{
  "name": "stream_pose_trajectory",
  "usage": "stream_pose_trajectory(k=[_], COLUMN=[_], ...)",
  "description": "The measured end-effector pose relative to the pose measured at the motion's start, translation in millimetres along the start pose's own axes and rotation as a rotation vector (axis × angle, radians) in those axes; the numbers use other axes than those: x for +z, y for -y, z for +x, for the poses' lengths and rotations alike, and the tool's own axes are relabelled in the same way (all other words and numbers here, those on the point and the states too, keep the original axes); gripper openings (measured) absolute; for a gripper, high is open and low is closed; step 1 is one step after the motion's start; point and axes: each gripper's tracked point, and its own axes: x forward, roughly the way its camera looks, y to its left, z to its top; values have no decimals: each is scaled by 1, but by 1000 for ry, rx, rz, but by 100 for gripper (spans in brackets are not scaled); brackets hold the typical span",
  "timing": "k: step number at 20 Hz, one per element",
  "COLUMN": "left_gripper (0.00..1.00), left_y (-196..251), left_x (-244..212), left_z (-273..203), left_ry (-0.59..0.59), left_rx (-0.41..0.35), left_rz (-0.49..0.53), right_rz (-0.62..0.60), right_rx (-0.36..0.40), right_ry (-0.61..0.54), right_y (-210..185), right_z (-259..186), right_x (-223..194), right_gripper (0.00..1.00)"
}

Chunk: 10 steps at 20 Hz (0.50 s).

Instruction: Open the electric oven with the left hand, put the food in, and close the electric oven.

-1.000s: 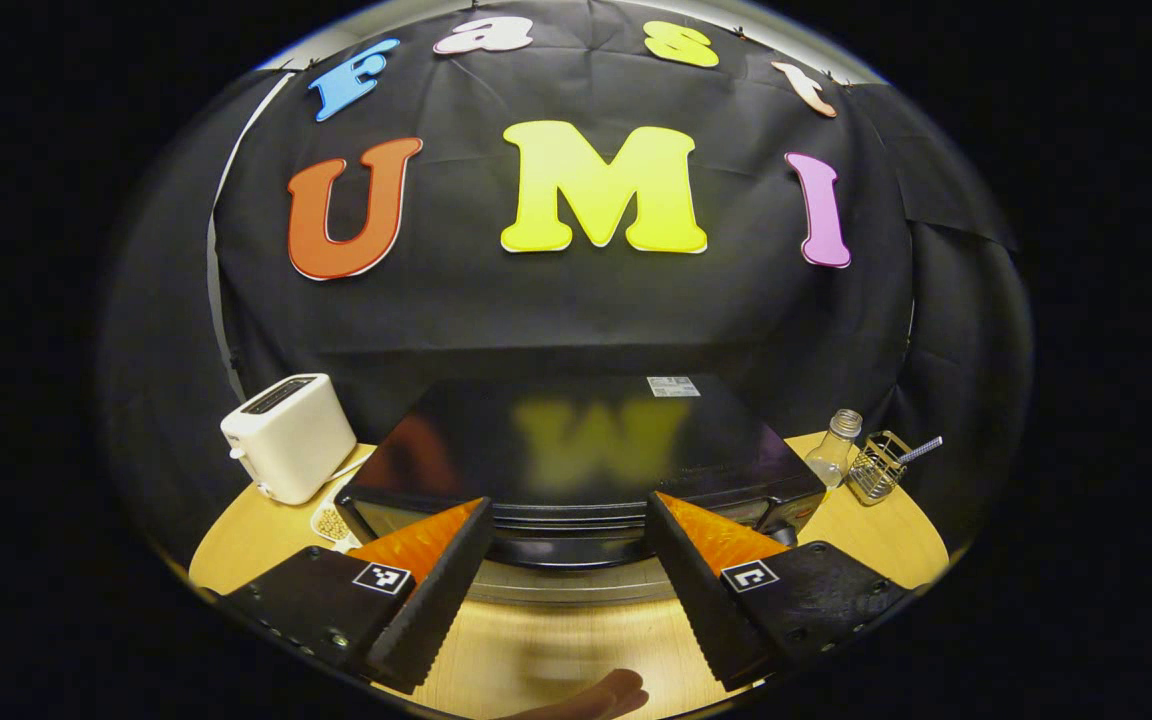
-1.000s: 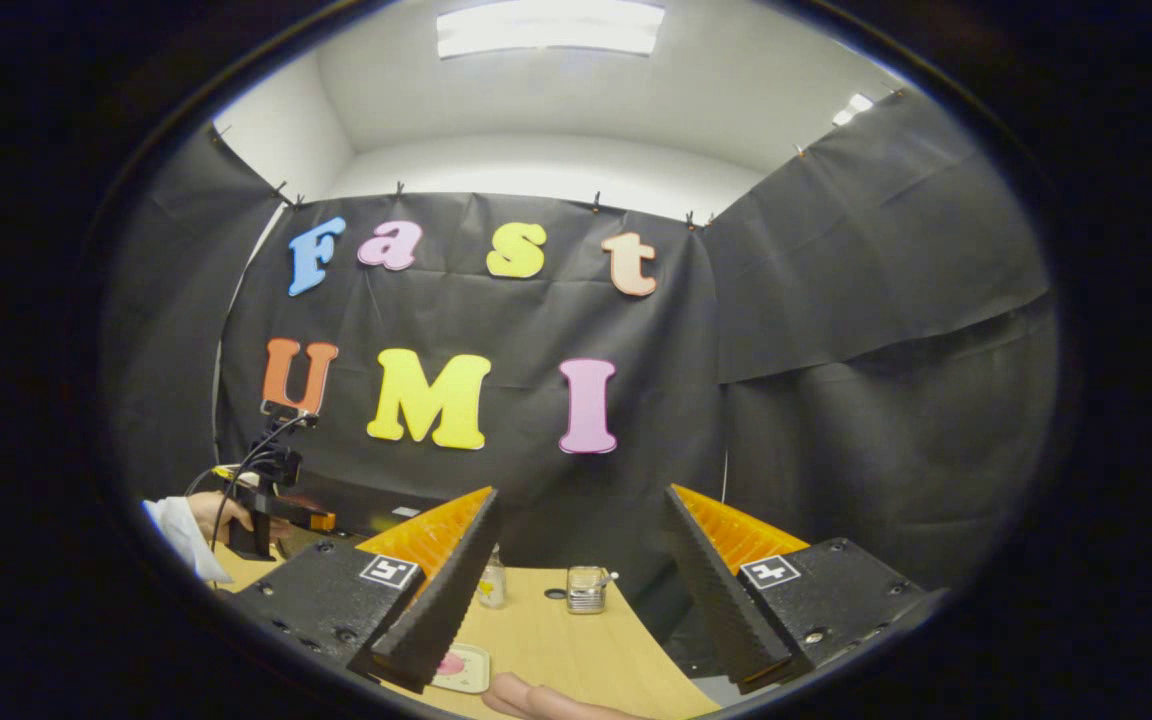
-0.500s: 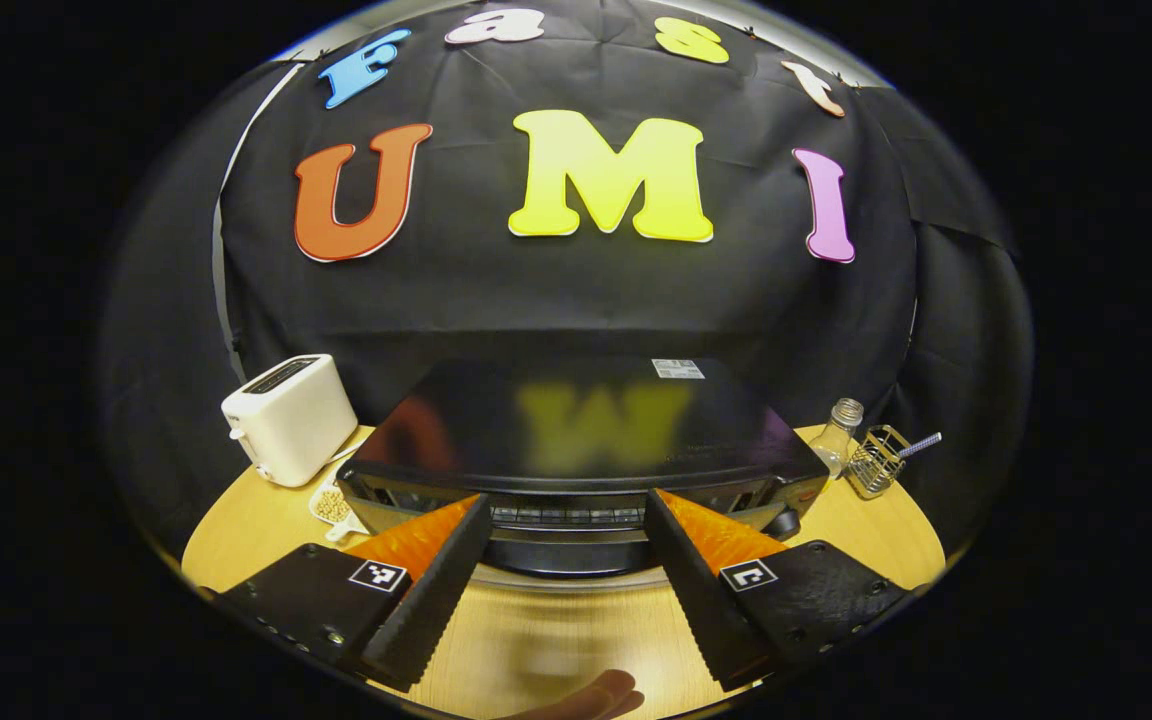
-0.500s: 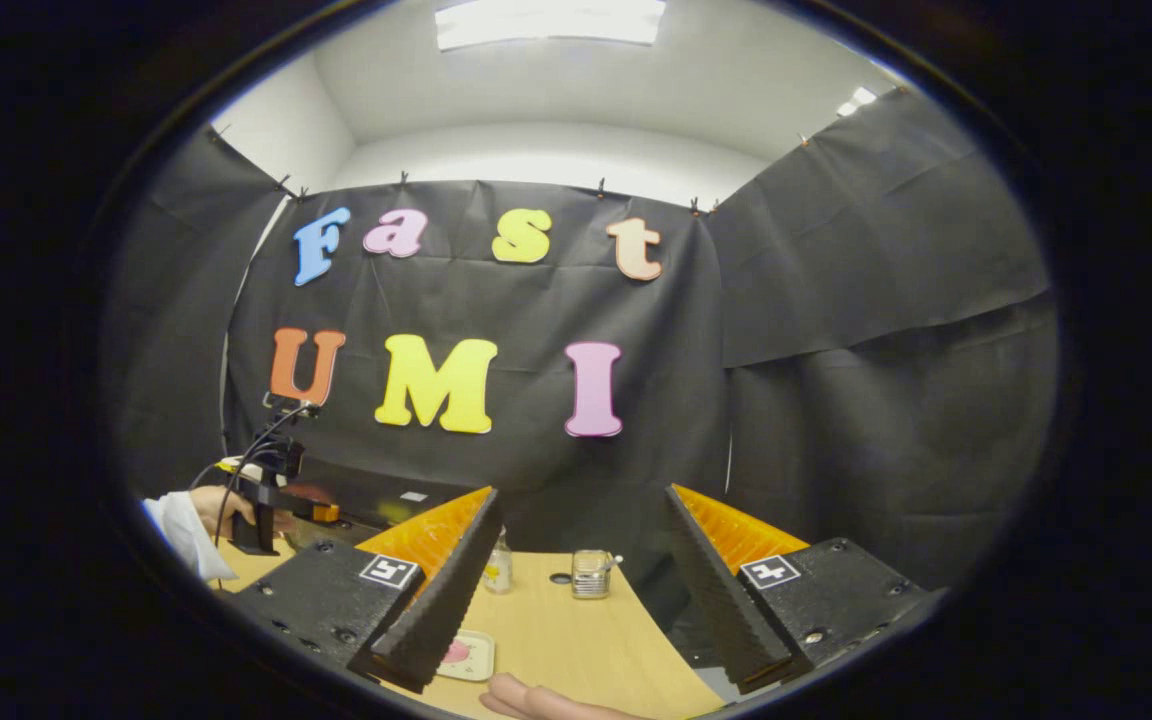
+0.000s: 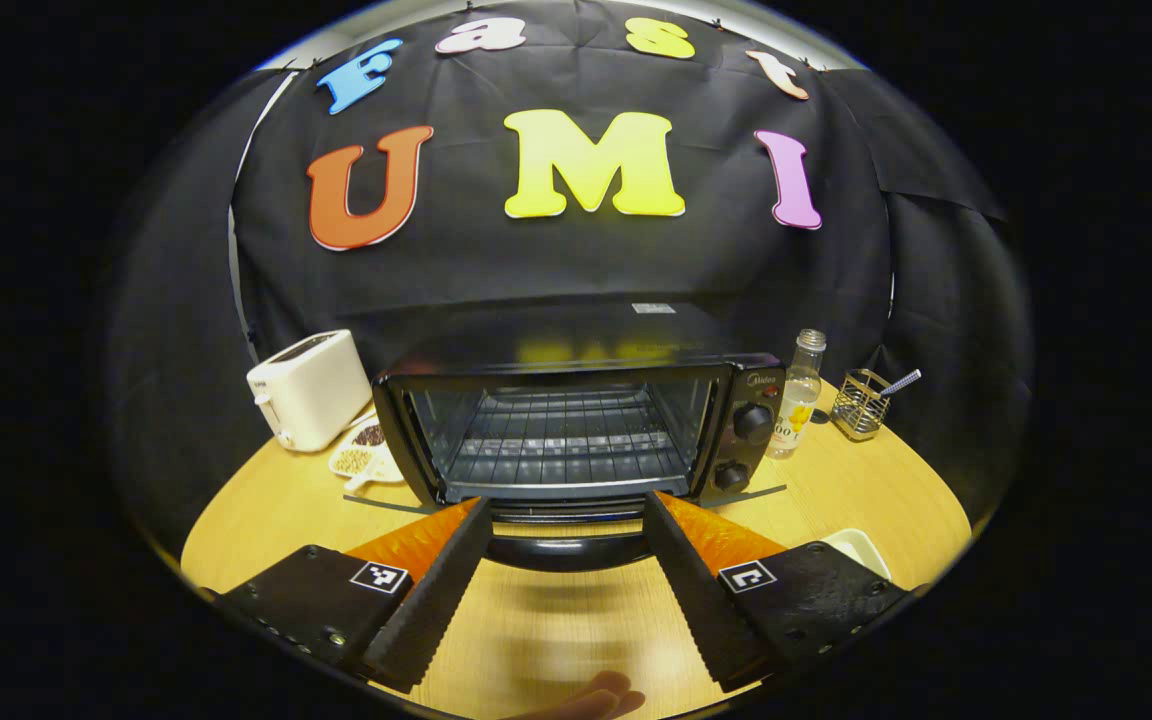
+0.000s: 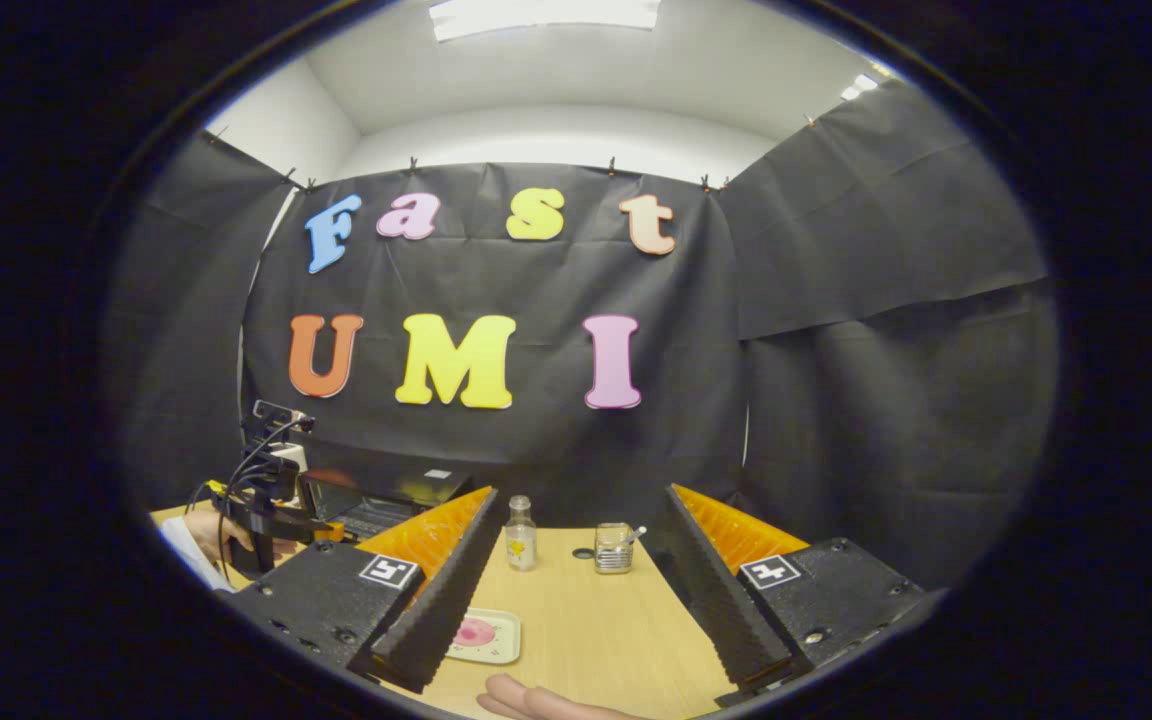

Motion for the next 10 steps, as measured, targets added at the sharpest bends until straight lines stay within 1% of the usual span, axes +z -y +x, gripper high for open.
stream_pose_trajectory(k=[5, 8, 10], left_gripper=[98, 98, 98], left_y=[1, 3, 4], left_x=[-36, -67, -80], left_z=[-10, -12, -13], left_ry=[-11, -73, -103], left_rx=[-8, -10, -10], left_rz=[-14, -31, -47], right_rz=[-11, -19, -23], right_rx=[-2, -1, 12], right_ry=[-51, -92, -119], right_y=[-2, -6, -13], right_z=[8, 11, 12], right_x=[-14, -25, -32], right_gripper=[100, 100, 100])
